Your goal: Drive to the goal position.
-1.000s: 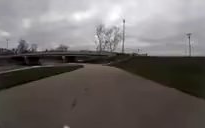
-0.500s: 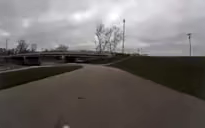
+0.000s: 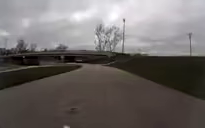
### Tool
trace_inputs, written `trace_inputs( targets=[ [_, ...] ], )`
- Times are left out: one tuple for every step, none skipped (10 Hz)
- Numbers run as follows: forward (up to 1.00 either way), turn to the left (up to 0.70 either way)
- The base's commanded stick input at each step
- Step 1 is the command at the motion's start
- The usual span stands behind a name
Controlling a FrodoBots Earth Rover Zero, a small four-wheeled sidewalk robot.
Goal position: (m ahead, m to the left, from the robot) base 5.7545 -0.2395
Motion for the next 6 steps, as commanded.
trace_inputs(
  targets=[
    [1.0, 0.0],
    [1.0, 0.0],
    [1.0, 0.0],
    [1.0, 0.0],
    [1.0, 0.0],
    [1.0, 0.0]
  ],
)
